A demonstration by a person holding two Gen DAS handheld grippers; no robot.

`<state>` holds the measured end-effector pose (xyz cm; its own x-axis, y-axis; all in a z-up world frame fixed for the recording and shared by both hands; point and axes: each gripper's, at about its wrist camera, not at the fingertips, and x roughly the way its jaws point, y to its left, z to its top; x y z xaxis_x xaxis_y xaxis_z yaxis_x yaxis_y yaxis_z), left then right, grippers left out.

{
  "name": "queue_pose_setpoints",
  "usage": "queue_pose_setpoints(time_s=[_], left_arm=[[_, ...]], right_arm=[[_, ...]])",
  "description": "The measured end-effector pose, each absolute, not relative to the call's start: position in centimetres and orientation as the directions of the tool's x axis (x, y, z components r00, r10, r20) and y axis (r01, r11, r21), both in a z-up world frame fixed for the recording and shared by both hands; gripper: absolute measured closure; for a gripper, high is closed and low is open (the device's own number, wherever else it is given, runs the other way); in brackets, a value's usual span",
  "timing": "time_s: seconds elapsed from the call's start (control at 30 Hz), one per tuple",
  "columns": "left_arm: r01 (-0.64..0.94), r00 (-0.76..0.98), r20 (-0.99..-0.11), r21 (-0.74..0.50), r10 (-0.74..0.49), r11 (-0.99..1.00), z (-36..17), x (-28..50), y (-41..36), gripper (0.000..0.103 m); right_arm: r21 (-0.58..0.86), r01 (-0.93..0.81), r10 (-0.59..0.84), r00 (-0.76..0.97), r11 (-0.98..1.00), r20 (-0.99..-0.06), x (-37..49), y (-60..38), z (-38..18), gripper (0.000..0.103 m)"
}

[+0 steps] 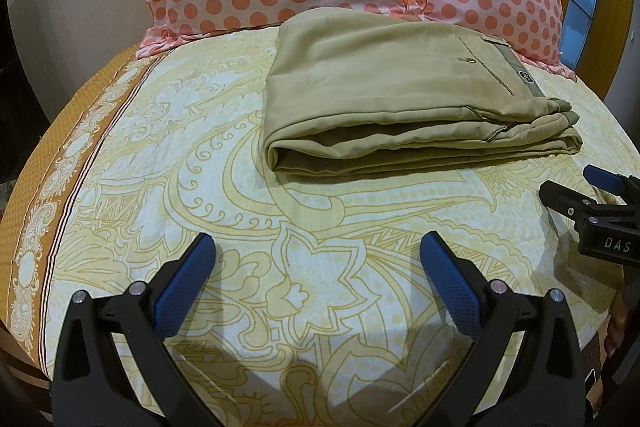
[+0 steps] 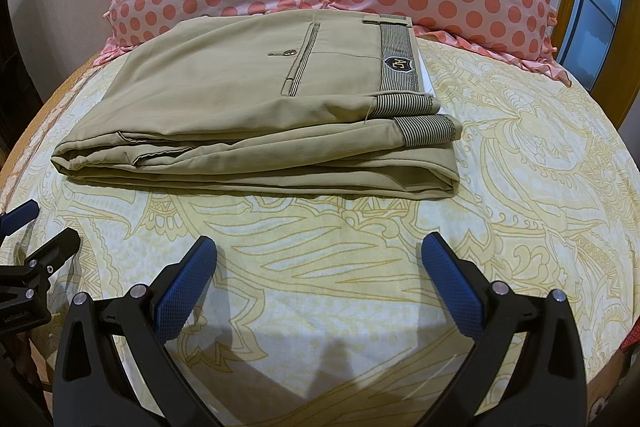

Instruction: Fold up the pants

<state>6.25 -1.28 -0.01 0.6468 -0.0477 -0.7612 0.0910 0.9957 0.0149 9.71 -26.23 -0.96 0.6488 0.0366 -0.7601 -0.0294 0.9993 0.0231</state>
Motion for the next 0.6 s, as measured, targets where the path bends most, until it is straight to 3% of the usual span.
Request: queue_pose_setpoints(time_s=[0.6], left_arm=[[0.086, 0.642, -0.765, 0.014, -0.045, 0.996, -0.13, 6.3, -1.36, 0.002]], right_arm=[[0.023, -0.028, 0.036, 0.649, 0.999, -0.76, 9.72, -26.2, -0.94, 0.001]])
